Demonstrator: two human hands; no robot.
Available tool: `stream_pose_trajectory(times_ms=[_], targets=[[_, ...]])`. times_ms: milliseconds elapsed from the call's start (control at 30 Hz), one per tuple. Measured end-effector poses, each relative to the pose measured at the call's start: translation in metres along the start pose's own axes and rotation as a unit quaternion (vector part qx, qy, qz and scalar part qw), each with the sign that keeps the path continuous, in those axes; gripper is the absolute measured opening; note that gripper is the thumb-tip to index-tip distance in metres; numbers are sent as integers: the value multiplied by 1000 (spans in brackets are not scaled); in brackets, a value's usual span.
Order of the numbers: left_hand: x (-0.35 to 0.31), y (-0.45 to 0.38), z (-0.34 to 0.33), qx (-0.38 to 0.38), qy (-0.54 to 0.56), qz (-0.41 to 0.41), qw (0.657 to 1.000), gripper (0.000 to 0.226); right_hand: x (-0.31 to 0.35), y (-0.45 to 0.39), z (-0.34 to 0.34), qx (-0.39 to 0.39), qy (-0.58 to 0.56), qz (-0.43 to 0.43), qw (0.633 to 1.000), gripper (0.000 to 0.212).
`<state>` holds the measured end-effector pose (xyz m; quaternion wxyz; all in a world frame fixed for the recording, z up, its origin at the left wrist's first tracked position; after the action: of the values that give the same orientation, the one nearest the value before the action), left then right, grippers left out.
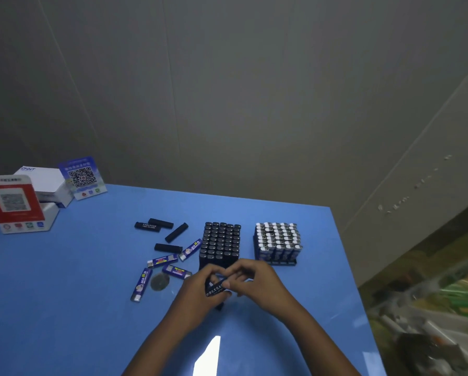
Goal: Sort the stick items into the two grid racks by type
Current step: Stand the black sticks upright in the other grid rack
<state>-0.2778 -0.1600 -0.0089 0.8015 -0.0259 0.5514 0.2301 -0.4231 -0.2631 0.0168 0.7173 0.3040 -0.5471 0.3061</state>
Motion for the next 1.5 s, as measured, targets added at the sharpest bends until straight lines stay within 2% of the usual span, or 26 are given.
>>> stream_pose_trajectory(times_ms=[133, 233, 367, 533, 633, 700, 800, 867, 1000, 1067, 1200, 1367, 1500], targets=[[-14, 18, -16, -2, 16, 10, 1000, 38, 1, 22, 20, 29, -17, -9, 999, 13], [-15, 31, -22, -31, 26, 40, 998, 44, 0, 37, 42, 1, -15, -19, 1000, 12], [-10, 45, -23, -76, 22, 49, 996, 44, -6, 55, 64, -57, -82, -44, 994, 8], [-9, 60, -25, -89, 6, 80, 993, 46, -11, 68, 60, -74, -156, -72, 982, 11], [-11, 63, -26, -84, -2, 75, 994, 58, -8, 70, 56, -63, -176, -64, 980, 24], [-11, 64, -24, -83, -8, 68, 994, 64, -4, 70, 52, -38, -150, -47, 987, 43], [-7, 63, -18, -90, -3, 56, 994, 60, 2, 67, 48, -9, -111, -7, 994, 71], [-7, 61, -13, -98, -1, 42, 994, 53, 8, 65, 44, 5, -82, 14, 996, 78], [-6, 55, 5, -94, 16, 28, 995, 46, 19, 52, 30, -7, -46, 26, 999, 66], [-3, 49, 17, -86, 24, 23, 996, 46, 21, 44, 21, -42, -23, 30, 998, 51], [5, 36, 40, -75, 45, 22, 996, 43, 20, 29, 6, -114, 115, 55, 985, 20], [16, 22, 62, -47, 43, 18, 998, 44, 16, 11, -9, -136, 205, 38, 969, 22], [22, 13, 72, -23, 42, 22, 999, 42, 9, 0, -19, -148, 224, 17, 963, 25]])
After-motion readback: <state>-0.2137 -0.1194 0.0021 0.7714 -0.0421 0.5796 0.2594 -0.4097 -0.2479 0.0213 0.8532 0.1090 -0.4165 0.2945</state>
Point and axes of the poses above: each hand's wrist, its own y-axis away from the middle knuckle, its own z-axis out of the back of the hand, x = y × z, the point moved 1 cm from there along -y, towards the middle knuckle, and after that the axes turned 6 degrees about z, right-handed, at the moved point
